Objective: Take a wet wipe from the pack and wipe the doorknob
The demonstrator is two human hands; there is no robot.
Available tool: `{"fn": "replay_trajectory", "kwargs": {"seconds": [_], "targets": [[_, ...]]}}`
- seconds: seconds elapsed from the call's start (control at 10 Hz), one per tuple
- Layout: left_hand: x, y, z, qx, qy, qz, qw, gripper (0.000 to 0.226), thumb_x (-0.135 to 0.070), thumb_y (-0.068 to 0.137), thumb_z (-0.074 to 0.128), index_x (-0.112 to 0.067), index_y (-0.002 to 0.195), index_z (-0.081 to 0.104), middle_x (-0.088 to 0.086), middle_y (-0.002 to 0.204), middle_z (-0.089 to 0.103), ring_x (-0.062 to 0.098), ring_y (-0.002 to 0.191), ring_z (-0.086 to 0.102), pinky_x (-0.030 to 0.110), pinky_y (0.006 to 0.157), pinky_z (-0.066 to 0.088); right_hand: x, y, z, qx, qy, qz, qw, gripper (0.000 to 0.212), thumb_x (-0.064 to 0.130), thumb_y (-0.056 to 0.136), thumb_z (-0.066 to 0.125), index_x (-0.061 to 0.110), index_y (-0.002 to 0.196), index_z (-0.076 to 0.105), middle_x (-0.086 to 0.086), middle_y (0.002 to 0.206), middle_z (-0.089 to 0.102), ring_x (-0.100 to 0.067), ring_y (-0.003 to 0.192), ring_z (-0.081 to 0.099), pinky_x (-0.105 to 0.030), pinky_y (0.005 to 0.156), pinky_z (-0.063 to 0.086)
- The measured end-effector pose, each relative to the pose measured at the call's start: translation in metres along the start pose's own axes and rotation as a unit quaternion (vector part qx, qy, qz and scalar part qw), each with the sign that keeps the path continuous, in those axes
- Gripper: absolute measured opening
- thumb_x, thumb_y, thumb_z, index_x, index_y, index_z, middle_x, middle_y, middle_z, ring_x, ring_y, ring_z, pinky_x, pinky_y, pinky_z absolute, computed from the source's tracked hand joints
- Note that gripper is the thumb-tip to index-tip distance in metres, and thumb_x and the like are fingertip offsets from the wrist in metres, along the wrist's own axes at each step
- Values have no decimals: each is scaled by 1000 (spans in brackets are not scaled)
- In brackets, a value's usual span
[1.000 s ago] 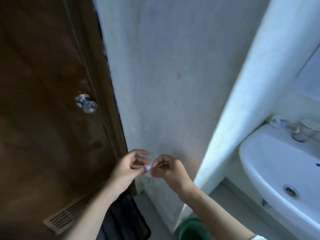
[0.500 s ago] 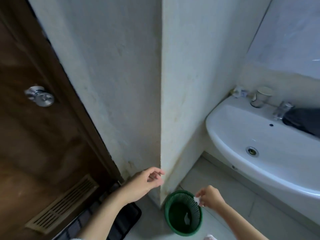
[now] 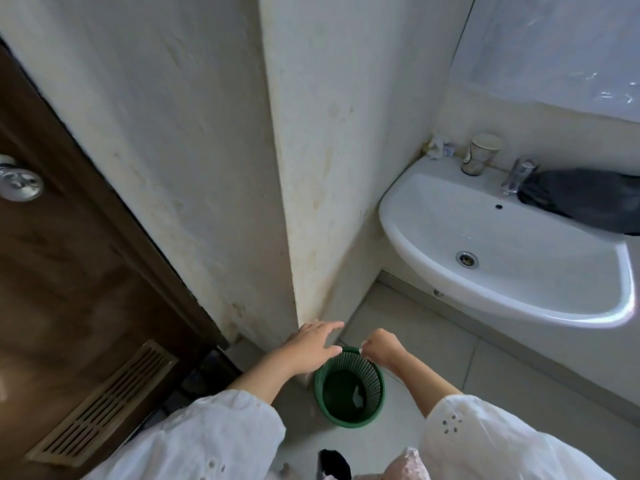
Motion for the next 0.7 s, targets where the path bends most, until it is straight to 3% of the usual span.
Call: {"fn": "replay_trajectory", "kwargs": {"seconds": [0.1, 0.2, 0.4, 0.6, 0.7], "targets": [[-2, 6, 7, 24, 32, -14, 999, 58, -35, 94, 43, -28, 145, 17, -4, 156, 16, 21, 145, 5, 46, 117, 13, -3, 2, -1, 17, -4, -3, 1000, 29, 15, 88, 52, 0, 110, 64, -16, 100, 64, -22, 90, 56, -31, 85, 47], [-5, 10, 11, 33, 42, -14, 998, 60, -35, 94, 42, -27, 146, 13, -7, 157, 11, 21, 145, 0, 46, 118, 10, -3, 1, -3, 33, -30, -6, 999, 33, 20, 88, 55, 1, 114, 63, -16, 121, 63, -27, 110, 60, -29, 86, 48], [-5, 13, 13, 38, 41, -17, 998, 59, -34, 94, 41, -29, 146, 12, -9, 158, 7, 21, 145, -4, 49, 118, 7, -8, -3, -7, 65, -59, -35, 995, 45, 11, 86, 58, 4, 130, 52, -13, 134, 56, -29, 120, 54, -35, 99, 47], [0, 8, 11, 41, 28, -29, 998, 58, -36, 95, 40, -30, 146, 13, -9, 158, 6, 21, 145, -5, 50, 118, 7, -7, -4, -12, 64, -52, -57, 995, 41, 4, 87, 53, 4, 128, 54, -15, 132, 56, -25, 110, 56, -32, 90, 50], [3, 0, 9, 35, 28, -36, 998, 58, -36, 95, 40, -29, 146, 14, -9, 158, 7, 21, 145, -5, 52, 117, 8, -3, -13, -11, 70, -68, -66, 993, 44, 5, 88, 54, 7, 132, 50, -10, 138, 52, -27, 126, 49, -32, 102, 41]]}}
Point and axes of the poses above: each hand's wrist, its own y-axis towards the middle knuckle, its own z-axis out of the palm, x = y × z, the point moved 2 cm from there along y, towards the middle knuckle
